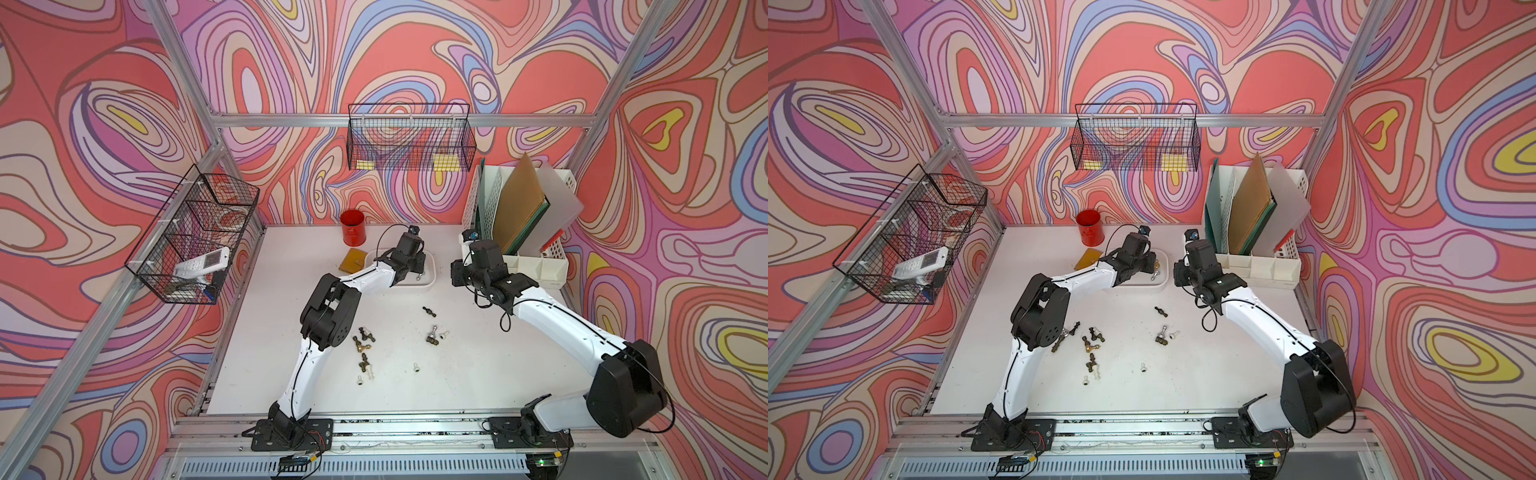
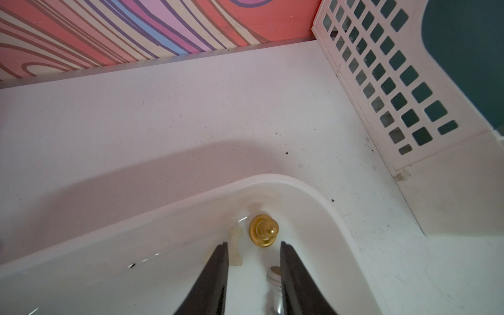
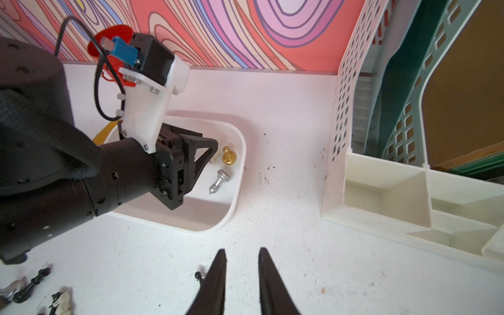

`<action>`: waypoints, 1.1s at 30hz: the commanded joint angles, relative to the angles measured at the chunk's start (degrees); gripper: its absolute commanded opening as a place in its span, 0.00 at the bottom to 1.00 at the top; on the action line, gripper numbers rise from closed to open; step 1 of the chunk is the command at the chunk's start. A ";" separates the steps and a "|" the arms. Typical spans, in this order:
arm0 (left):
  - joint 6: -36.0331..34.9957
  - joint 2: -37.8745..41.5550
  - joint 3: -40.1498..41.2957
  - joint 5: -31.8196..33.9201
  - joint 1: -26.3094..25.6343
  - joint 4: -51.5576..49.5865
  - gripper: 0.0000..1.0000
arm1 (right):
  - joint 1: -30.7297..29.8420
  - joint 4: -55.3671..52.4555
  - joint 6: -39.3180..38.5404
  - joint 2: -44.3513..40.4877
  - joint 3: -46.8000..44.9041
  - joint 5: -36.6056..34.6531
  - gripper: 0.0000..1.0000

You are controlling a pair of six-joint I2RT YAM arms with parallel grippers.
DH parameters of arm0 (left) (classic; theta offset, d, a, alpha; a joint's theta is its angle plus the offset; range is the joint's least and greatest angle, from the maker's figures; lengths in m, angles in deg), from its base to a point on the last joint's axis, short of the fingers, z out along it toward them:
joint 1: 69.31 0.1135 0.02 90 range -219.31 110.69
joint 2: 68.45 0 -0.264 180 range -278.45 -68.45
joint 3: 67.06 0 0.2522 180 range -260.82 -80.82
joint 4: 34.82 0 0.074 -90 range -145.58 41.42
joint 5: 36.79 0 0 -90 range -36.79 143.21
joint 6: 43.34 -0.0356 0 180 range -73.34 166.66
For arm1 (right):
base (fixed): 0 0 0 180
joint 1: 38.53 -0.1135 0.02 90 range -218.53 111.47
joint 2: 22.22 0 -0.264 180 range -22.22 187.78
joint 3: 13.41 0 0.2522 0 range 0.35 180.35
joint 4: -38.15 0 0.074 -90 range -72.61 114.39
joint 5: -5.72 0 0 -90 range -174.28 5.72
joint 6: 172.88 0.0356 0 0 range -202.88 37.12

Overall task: Put the chess pieces into the storage box
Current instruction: Place the chess piece in the storage box, then pick up the chess piece at the center of the board.

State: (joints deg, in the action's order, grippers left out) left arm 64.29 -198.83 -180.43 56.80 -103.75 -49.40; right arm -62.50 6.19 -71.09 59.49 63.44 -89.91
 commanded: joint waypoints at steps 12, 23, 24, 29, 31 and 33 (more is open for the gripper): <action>2.09 18.58 10.28 0.21 0.51 -4.10 0.37 | -1.06 -11.75 2.49 4.30 0.82 11.91 0.30; 4.08 30.17 19.08 -8.99 0.51 -18.33 0.38 | -1.70 -11.31 8.64 7.81 -4.46 14.12 0.36; 4.03 30.80 19.34 -9.72 0.51 -19.82 0.38 | -1.66 -10.64 8.46 8.34 -4.36 14.69 0.36; 2.00 35.94 22.37 -12.58 0.50 -25.97 0.38 | -1.65 -7.84 4.33 14.07 -1.81 15.88 0.36; 1.00 38.27 23.53 -12.43 0.51 -28.12 0.38 | -1.69 -7.56 2.30 16.46 -0.73 15.72 0.34; 0.07 40.58 25.20 -11.88 0.51 -29.29 0.39 | -1.68 -7.72 1.27 18.41 -0.01 14.90 0.34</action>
State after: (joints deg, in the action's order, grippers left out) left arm 66.59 -161.98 -156.65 45.81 -103.70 -73.59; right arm -63.85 -2.70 -66.94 75.95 61.76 -74.83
